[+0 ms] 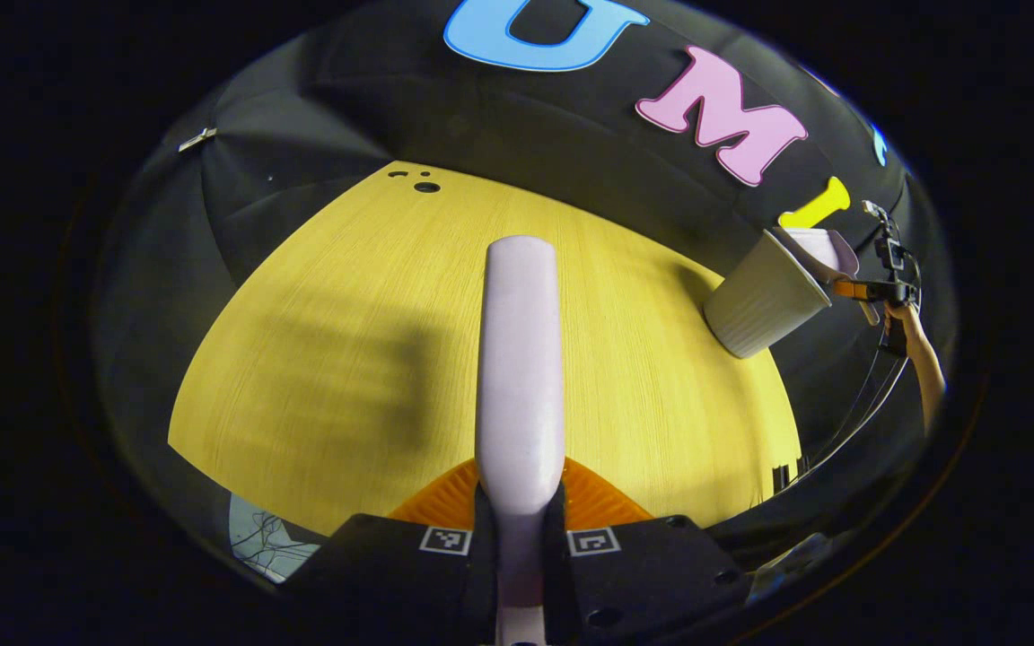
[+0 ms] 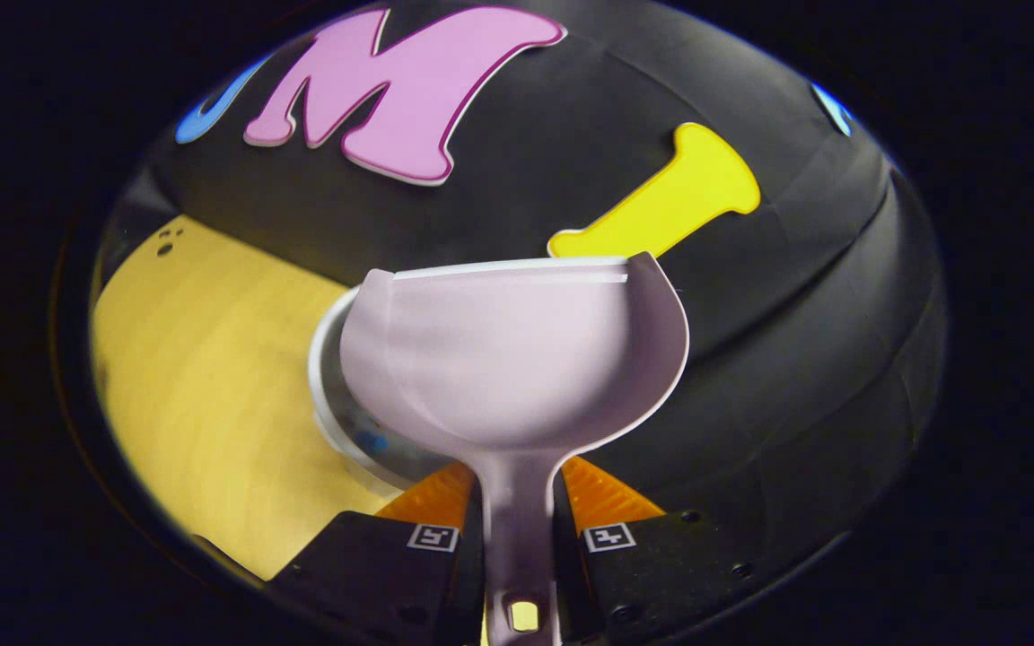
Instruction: Pick up the small broom and dustpan from the desktop, sweep the trash into the dustpan with the broom, and then empty the trash into the garbage bin.
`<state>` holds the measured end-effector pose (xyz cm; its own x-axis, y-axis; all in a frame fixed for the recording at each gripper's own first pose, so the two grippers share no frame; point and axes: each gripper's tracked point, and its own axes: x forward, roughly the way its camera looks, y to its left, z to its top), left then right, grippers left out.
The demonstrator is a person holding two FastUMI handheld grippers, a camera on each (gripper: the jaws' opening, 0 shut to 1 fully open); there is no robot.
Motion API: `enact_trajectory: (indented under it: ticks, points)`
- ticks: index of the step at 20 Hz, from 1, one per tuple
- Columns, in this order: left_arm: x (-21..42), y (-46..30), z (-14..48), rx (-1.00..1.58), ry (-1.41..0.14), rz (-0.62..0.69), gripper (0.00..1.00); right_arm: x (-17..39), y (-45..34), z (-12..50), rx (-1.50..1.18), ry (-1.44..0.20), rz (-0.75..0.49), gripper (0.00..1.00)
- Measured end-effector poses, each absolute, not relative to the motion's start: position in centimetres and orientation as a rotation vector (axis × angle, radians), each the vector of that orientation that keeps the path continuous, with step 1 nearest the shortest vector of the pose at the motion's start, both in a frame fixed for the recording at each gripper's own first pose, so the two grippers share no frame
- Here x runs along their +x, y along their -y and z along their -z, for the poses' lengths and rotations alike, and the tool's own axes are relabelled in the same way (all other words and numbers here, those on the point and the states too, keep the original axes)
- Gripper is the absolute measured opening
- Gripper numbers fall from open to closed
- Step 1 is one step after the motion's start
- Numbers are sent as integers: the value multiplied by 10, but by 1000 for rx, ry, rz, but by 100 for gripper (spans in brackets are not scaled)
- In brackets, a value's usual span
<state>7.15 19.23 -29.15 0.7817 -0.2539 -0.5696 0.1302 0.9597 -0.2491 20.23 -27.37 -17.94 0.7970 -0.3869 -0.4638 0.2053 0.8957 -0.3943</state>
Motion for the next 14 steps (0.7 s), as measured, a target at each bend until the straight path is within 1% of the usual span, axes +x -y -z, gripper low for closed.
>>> enact_trajectory:
  ticks: [1, 2, 3, 4, 5, 6, 7, 9, 11, 12, 13, 14]
  points:
    - [72, -193, 289, -203, -634, 207, 24, 205, 268, 174, -296, -538, 319, 39]
    - [71, -193, 287, -204, -628, 208, 24, 206, 261, 168, -258, -518, 310, 36]
    - [71, -193, 286, -201, -621, 208, 24, 211, 257, 163, -224, -501, 300, 35]
    - [72, -194, 286, -198, -619, 208, 26, 214, 251, 156, -200, -476, 289, 36]
    - [72, -194, 286, -198, -615, 209, 24, 217, 249, 150, -184, -449, 280, 35]
    - [70, -192, 286, -202, -612, 212, 24, 215, 245, 141, -173, -428, 278, 39]
    - [69, -191, 286, -206, -611, 217, 23, 217, 241, 133, -166, -407, 273, 31]
    - [69, -190, 287, -209, -605, 223, 24, 220, 229, 122, -161, -370, 243, 39]
    - [68, -188, 289, -203, -600, 227, 24, 214, 207, 115, -161, -347, 216, 35]
    - [68, -184, 289, -203, -599, 233, 23, 207, 196, 112, -168, -340, 209, 39]
    - [68, -180, 288, -204, -599, 240, 24, 204, 189, 110, -174, -337, 201, 35]
    - [68, -177, 289, -204, -596, 245, 24, 200, 179, 110, -173, -337, 190, 39]
